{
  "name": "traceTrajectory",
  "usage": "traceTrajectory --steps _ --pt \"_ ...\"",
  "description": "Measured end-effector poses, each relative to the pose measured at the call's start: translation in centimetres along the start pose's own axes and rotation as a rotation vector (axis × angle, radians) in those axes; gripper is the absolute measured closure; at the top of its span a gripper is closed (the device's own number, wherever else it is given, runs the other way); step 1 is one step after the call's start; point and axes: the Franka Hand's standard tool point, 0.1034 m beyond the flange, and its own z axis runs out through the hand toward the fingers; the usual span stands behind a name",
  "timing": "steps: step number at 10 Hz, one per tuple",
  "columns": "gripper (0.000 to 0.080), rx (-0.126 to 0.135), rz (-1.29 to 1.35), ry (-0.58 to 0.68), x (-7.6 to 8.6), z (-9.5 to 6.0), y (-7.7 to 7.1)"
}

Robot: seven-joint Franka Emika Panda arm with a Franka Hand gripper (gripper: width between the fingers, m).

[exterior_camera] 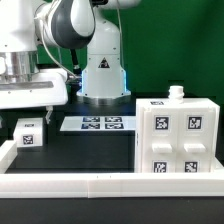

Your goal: Assemble cabinet

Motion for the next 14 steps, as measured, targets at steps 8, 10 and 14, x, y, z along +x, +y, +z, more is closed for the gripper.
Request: traceTrajectory --steps 8,10,14 --pt "0.0242 -0.008 0.005 -0.011 -0.8 1.0 -0.2" --pt "0.0239 -0.009 0.005 -0.011 -0.8 1.0 -0.1" --pt "0.0239 0.036 -0.001 -0.008 0.8 -1.0 -1.0"
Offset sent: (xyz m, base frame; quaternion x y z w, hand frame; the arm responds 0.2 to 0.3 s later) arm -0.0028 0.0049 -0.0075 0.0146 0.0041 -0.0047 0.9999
